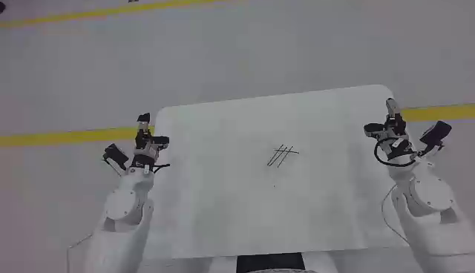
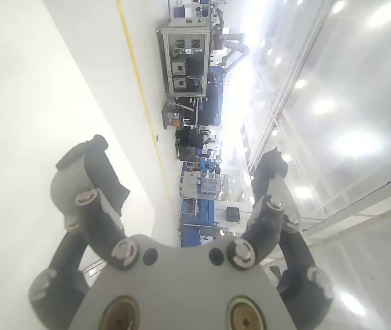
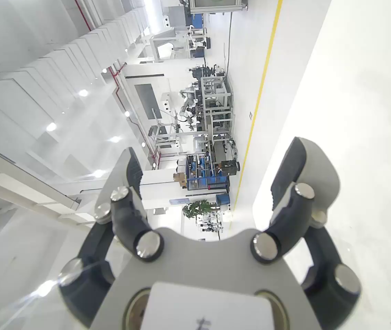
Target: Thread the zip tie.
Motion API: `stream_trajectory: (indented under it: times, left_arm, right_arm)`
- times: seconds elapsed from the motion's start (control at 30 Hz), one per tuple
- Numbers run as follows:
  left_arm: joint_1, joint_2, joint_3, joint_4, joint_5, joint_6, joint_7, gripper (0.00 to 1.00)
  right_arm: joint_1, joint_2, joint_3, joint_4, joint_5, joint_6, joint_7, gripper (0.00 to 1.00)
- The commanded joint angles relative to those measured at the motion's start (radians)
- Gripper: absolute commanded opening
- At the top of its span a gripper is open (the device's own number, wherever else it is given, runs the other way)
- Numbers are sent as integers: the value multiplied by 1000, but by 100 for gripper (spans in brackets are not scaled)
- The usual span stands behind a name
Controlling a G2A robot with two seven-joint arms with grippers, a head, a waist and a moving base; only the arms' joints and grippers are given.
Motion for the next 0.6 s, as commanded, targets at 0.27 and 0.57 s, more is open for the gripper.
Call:
stream_trajectory:
  times: [0.27,0.57]
  left_arm:
    - [0,0,0,0,0,0,0,100]
    - [-46,4,0,-18,29,-6,-118,100]
  right_arm:
    - [0,0,0,0,0,0,0,78]
    - [0,0,0,0,0,0,0,100]
